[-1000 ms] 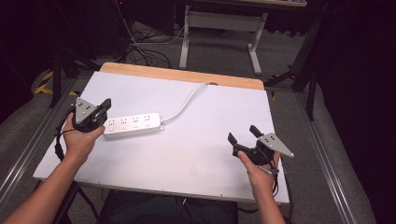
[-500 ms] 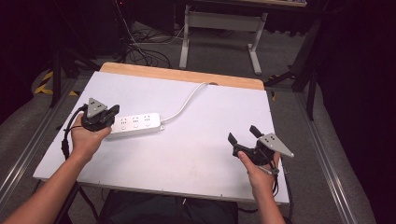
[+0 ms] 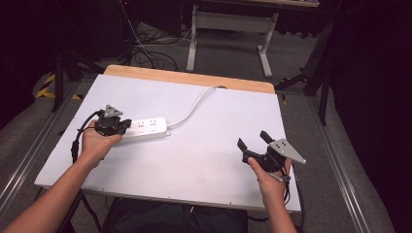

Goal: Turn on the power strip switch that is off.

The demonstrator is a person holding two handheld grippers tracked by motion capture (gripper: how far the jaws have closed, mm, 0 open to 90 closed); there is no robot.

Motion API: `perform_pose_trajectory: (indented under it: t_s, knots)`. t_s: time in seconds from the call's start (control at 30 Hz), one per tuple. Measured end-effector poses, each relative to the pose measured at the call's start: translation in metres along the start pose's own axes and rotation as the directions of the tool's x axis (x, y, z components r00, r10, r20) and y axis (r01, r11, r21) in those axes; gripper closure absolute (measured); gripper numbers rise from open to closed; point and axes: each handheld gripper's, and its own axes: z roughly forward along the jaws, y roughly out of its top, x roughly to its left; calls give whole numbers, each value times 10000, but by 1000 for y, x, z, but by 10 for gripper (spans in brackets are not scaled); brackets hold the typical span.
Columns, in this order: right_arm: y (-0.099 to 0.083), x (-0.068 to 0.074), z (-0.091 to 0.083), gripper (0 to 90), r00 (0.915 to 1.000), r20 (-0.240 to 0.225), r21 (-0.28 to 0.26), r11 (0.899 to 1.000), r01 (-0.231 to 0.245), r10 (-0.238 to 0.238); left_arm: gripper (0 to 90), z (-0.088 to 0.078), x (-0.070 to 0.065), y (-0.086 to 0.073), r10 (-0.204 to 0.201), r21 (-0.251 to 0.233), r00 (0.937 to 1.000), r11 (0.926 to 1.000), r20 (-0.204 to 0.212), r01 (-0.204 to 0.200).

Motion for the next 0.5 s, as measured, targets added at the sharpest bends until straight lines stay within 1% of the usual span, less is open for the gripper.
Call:
perform_pose_trajectory:
  t_s: [0.1, 0.2, 0.3, 0.33, 0.4, 0.5]
  knots:
    - [0, 0, 0, 81, 10000, -3, 2, 10000, -9, 9, 900, 2, 0, -1, 14, 357, 10000, 9994, 94, -17]
    - [0, 0, 0, 82, 10000, 4, -12, 10000, -3, 3, 900, 3, 0, -1, 21, 580, 9999, 9983, 117, -28]
    - [0, 0, -1, 82, 10000, 11, -11, 10000, -30, 30, 899, 4, 1, -3, -116, 839, 9997, 9964, 236, 96]
    - [0, 0, -1, 82, 10000, 16, -23, 10000, -38, 38, 899, 5, 2, -3, -86, 984, 9995, 9951, 295, 57]
    - [0, 0, -1, 82, 10000, 27, -33, 10000, -38, 38, 899, 5, 4, -3, -175, 971, 9995, 9952, 267, 149]
    - [0, 0, -2, 82, 10000, 36, -11, 10000, -25, 25, 899, 4, 4, -3, -286, 991, 9988, 9948, 400, 245]
